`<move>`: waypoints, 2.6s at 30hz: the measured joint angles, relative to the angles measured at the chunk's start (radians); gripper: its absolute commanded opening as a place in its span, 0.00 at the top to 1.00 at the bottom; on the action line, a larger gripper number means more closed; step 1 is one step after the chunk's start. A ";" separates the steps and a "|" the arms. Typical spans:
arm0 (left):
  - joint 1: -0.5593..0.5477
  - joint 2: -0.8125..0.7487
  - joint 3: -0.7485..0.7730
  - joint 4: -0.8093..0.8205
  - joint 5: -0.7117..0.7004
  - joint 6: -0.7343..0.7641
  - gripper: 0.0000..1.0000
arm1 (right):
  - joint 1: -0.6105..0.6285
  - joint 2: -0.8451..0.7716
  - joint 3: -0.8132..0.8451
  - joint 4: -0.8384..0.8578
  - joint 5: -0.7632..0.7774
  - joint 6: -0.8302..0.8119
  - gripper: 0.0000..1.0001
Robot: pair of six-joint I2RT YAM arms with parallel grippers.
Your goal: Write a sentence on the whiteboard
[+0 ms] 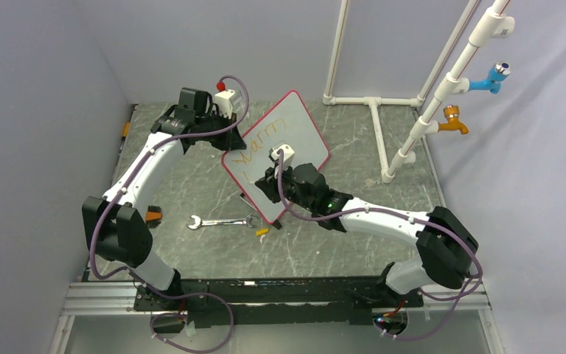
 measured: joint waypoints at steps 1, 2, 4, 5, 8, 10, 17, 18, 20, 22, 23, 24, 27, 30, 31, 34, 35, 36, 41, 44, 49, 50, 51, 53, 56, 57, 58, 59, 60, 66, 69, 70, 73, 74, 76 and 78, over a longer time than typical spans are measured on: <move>0.000 0.000 0.000 0.000 0.000 0.000 1.00 | 0.000 0.002 0.009 -0.005 0.003 -0.004 1.00; 0.000 0.000 0.000 0.000 0.000 0.000 1.00 | 0.000 0.005 0.020 -0.010 0.008 -0.007 1.00; 0.000 0.000 0.000 0.000 0.000 0.000 1.00 | 0.000 0.012 0.043 -0.019 0.018 -0.015 1.00; 0.000 0.000 0.000 0.000 0.000 0.000 1.00 | 0.000 0.017 0.054 -0.021 0.020 -0.018 1.00; 0.000 0.000 0.000 0.000 0.000 0.000 1.00 | 0.000 0.031 0.083 -0.025 0.026 -0.026 1.00; 0.000 0.000 0.000 0.000 -0.001 0.000 1.00 | 0.000 0.042 0.099 -0.028 0.035 -0.029 1.00; 0.001 0.001 0.000 0.000 -0.001 0.001 1.00 | 0.003 0.053 0.126 -0.048 0.067 -0.029 1.00; 0.001 0.001 0.000 0.000 -0.002 0.001 1.00 | 0.003 0.053 0.126 -0.048 0.069 -0.029 1.00; 0.001 0.001 0.000 0.000 -0.002 0.001 1.00 | 0.005 0.053 0.127 -0.049 0.072 -0.029 1.00; 0.001 0.001 0.000 0.000 -0.002 0.001 1.00 | 0.005 0.053 0.127 -0.049 0.072 -0.028 1.00; 0.001 0.001 0.000 0.000 -0.002 0.001 1.00 | 0.005 0.053 0.127 -0.049 0.072 -0.027 1.00; 0.001 0.001 0.000 0.000 -0.002 0.001 1.00 | 0.005 0.053 0.127 -0.049 0.072 -0.026 1.00; 0.001 0.001 0.000 -0.001 -0.003 0.001 1.00 | 0.005 0.053 0.126 -0.050 0.072 -0.021 1.00; 0.001 0.001 0.000 -0.002 -0.003 0.001 1.00 | 0.005 0.051 0.122 -0.049 0.072 -0.015 1.00; 0.001 0.001 0.000 -0.002 -0.003 0.001 1.00 | 0.005 0.050 0.117 -0.049 0.073 -0.013 1.00; 0.001 0.001 0.000 -0.003 -0.005 0.001 1.00 | 0.004 0.043 0.102 -0.051 0.074 -0.007 1.00; 0.001 0.001 0.000 -0.003 -0.006 0.001 1.00 | 0.004 0.041 0.098 -0.053 0.074 -0.006 1.00; 0.001 0.001 0.000 -0.003 -0.007 0.001 1.00 | 0.005 0.039 0.095 -0.056 0.075 -0.004 1.00; 0.001 0.000 0.000 -0.004 -0.008 0.001 1.00 | 0.004 0.029 0.079 -0.074 0.075 -0.002 1.00; 0.001 -0.001 0.000 -0.005 -0.008 0.001 1.00 | 0.004 0.024 0.072 -0.079 0.075 0.002 1.00; 0.000 -0.008 0.000 -0.013 -0.013 0.001 1.00 | 0.005 0.016 0.064 -0.091 0.075 0.005 1.00; -0.001 -0.012 0.000 -0.016 -0.016 0.001 1.00 | 0.005 0.013 0.064 -0.093 0.075 0.005 1.00; -0.001 -0.016 0.000 -0.022 -0.019 0.001 1.00 | 0.005 0.011 0.064 -0.096 0.075 0.005 1.00; -0.001 -0.027 0.000 -0.034 -0.029 0.001 1.00 | 0.005 0.008 0.064 -0.104 0.075 0.004 1.00; 0.000 -0.044 0.000 -0.055 -0.038 0.001 1.00 | 0.005 -0.005 0.064 -0.127 0.075 0.001 1.00; 0.000 -0.049 0.000 -0.066 -0.038 0.002 1.00 | 0.005 -0.011 0.064 -0.133 0.075 0.001 1.00; 0.002 -0.053 0.000 -0.075 -0.037 0.002 1.00 | 0.005 -0.017 0.064 -0.135 0.075 0.000 1.00; 0.003 -0.058 0.000 -0.085 -0.035 0.002 1.00 | 0.005 -0.025 0.064 -0.137 0.075 0.000 1.00; 0.006 -0.063 -0.001 -0.093 -0.031 0.005 1.00 | 0.005 -0.037 0.064 -0.137 0.074 0.000 1.00; 0.033 -0.071 -0.010 -0.123 -0.004 0.017 1.00 | 0.005 -0.061 0.092 -0.122 0.066 0.001 1.00; 0.042 -0.061 -0.010 -0.125 0.002 0.019 1.00 | 0.005 -0.057 0.101 -0.110 0.058 0.001 1.00; 0.045 -0.058 -0.010 -0.125 0.005 0.019 1.00 | 0.005 -0.053 0.102 -0.105 0.054 0.002 1.00; 0.055 -0.051 -0.010 -0.126 0.013 0.019 1.00 | 0.005 -0.034 0.105 -0.090 0.035 0.005 1.00; 0.056 -0.050 -0.010 -0.126 0.014 0.019 1.00 | 0.005 -0.026 0.105 -0.086 0.027 0.006 1.00; 0.058 -0.047 -0.010 -0.127 0.015 0.019 1.00 | 0.005 -0.013 0.105 -0.083 0.013 0.011 1.00; 0.060 -0.044 -0.010 -0.128 0.015 0.019 1.00 | 0.005 -0.002 0.105 -0.081 0.004 0.015 1.00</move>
